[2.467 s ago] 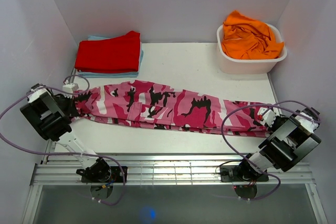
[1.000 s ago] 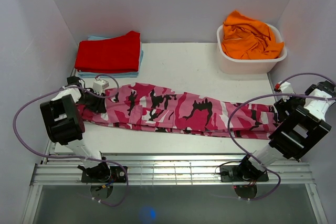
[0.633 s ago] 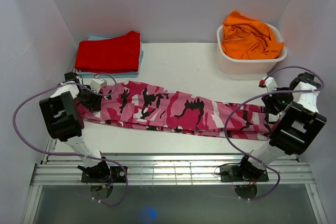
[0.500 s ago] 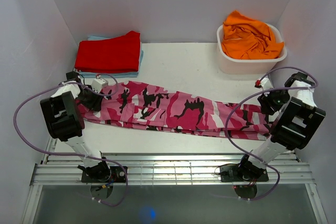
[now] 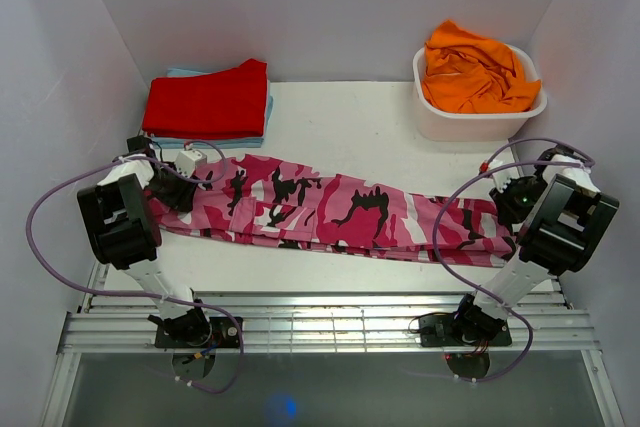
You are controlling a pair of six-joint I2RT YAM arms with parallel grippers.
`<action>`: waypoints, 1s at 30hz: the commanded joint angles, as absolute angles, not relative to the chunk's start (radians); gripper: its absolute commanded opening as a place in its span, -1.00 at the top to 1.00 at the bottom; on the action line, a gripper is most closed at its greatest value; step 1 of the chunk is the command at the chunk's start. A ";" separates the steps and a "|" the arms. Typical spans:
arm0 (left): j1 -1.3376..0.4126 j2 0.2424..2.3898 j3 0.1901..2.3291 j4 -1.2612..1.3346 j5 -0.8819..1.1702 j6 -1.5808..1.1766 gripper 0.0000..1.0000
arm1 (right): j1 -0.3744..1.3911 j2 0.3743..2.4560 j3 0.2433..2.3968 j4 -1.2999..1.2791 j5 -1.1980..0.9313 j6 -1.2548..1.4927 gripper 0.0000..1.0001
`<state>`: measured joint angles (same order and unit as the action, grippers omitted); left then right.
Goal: Fold and stack the trousers
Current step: Fold the trousers
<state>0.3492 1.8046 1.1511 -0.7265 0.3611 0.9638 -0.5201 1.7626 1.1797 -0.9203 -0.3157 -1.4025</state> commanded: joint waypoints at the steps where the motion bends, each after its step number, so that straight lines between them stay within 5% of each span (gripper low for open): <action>1: 0.356 1.851 1.121 -0.715 0.279 0.982 -0.15 | -0.511 1.758 1.192 -0.959 -0.317 -1.410 0.84; 19: 0.356 1.844 1.106 -0.686 0.265 0.976 -0.16 | -0.489 1.735 1.236 -0.767 -0.342 -1.371 0.85; 21: 0.356 1.836 1.108 -0.687 0.267 0.970 -0.21 | -0.482 1.738 1.210 -0.750 -0.312 -1.358 0.54; 22: 0.356 1.832 1.112 -0.689 0.268 0.963 -0.24 | -0.476 1.741 1.209 -0.749 -0.305 -1.350 0.27; 23: 0.357 1.827 1.115 -0.693 0.279 0.957 -0.31 | -0.477 1.737 1.215 -0.753 -0.302 -1.336 -0.23; 24: 0.356 1.819 1.120 -0.699 0.291 0.953 -0.34 | -0.477 1.730 1.219 -0.765 -0.304 -1.330 -0.37; 30: 0.354 1.750 1.241 -0.889 0.519 0.913 -0.46 | -0.477 1.609 1.330 -1.003 -0.435 -1.390 -0.38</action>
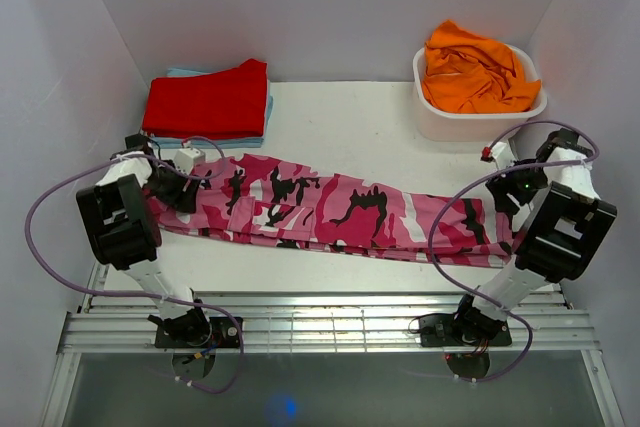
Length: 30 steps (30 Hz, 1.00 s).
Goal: Fold and stack the trousers
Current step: Fold the trousers
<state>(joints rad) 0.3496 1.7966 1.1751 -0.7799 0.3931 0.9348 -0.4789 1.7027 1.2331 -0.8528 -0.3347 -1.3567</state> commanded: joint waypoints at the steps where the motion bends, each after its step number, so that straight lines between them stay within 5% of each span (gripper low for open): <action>1: 0.354 1.740 1.259 -0.912 0.546 0.904 -0.48 | -0.477 1.582 1.339 -1.102 -0.451 -1.441 -0.33; 8: 0.342 1.683 1.335 -0.996 0.669 0.819 -0.51 | -0.439 1.437 1.093 -1.105 -0.352 -1.528 0.18; 15: 0.333 1.684 1.286 -0.980 0.655 0.784 -0.50 | -0.426 1.404 0.841 -0.934 -0.235 -1.511 0.11; 16: 0.333 1.683 1.279 -0.974 0.641 0.784 -0.50 | -0.428 1.399 0.804 -0.934 -0.210 -1.522 0.34; 22: 0.333 1.684 1.223 -0.945 0.580 0.784 -0.51 | -0.437 1.275 0.704 -0.994 -0.164 -1.615 0.83; 26: 0.334 1.684 1.184 -0.917 0.560 0.788 -0.50 | -0.439 1.184 0.657 -1.012 -0.103 -1.687 0.83; 28: 0.333 1.686 1.181 -0.916 0.564 0.784 -0.51 | -0.440 1.145 0.631 -0.979 -0.075 -1.700 0.57; 29: 0.333 1.687 1.180 -0.916 0.568 0.782 -0.51 | -0.440 1.137 0.626 -0.932 -0.057 -1.700 0.27; 30: 0.334 1.687 1.183 -0.916 0.571 0.776 -0.51 | -0.446 1.132 0.626 -0.904 -0.054 -1.698 0.23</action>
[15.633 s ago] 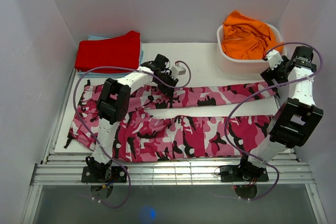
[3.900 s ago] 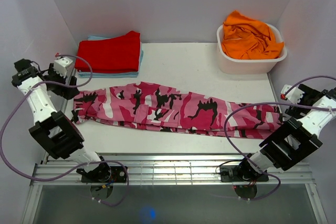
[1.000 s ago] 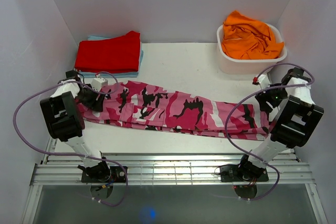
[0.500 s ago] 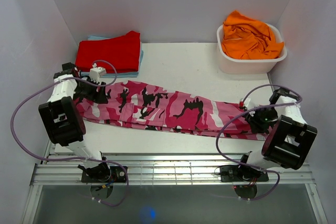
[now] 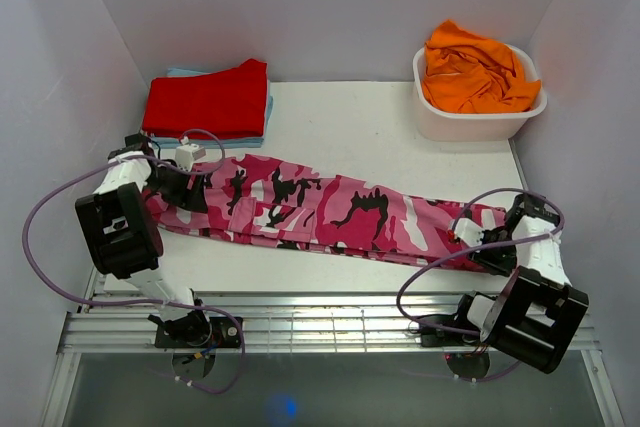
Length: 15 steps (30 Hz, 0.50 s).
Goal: Fold and stack the trousers
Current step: Fold the trousers
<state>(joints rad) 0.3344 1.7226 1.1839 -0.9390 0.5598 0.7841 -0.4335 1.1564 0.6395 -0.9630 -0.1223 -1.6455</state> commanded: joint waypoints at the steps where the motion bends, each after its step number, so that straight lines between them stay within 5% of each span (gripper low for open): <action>1: 0.334 1.686 1.187 -0.922 0.578 0.773 -0.51 | -0.448 1.135 0.635 -0.876 -0.052 -1.692 0.23; 8: 0.336 1.700 1.299 -0.989 0.669 0.672 -0.51 | -0.483 1.322 0.687 -0.658 0.058 -1.634 0.70; 15: 0.336 1.671 1.325 -0.999 0.649 0.635 -0.52 | -0.520 1.526 0.868 -0.538 0.095 -1.592 0.78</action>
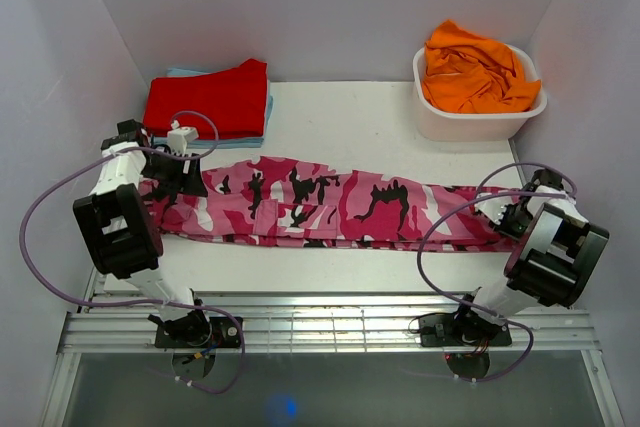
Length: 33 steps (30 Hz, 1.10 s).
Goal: Fold and stack the trousers
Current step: Fold the trousers
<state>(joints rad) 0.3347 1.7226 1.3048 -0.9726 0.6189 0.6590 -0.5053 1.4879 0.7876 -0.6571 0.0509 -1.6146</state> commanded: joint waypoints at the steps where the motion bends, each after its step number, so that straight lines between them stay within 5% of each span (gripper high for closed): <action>1: 0.336 1.666 1.319 -1.005 0.647 0.643 -0.52 | -0.520 1.528 0.888 -0.555 0.091 -1.591 0.76; 4: 0.336 1.628 1.270 -1.029 0.681 0.707 -0.52 | -0.517 1.500 0.998 -0.740 -0.006 -1.580 0.34; 5: 0.334 1.594 1.243 -1.048 0.708 0.786 -0.50 | -0.511 1.488 1.035 -0.802 -0.125 -1.569 0.02; 8: 0.307 1.493 1.171 -1.071 0.794 0.888 -0.46 | -0.451 1.419 1.112 -0.976 -0.277 -1.526 -0.25; 16: -0.006 1.316 0.979 -0.902 0.661 1.019 -0.27 | -0.219 1.281 0.990 -0.933 -0.341 -1.266 -0.18; 24: -0.280 1.312 0.832 -0.741 0.442 1.002 -0.16 | -0.216 1.370 0.983 -0.893 -0.316 -1.131 -0.05; 33: -0.370 1.336 0.749 -0.555 0.284 0.997 -0.07 | -0.216 1.387 0.945 -0.842 -0.267 -1.123 -0.04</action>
<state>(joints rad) -0.3618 1.3357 0.7525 -0.6533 0.3550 0.9897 -0.2138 1.3834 0.9531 -0.8585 -0.2756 -1.1431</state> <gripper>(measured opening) 0.539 0.523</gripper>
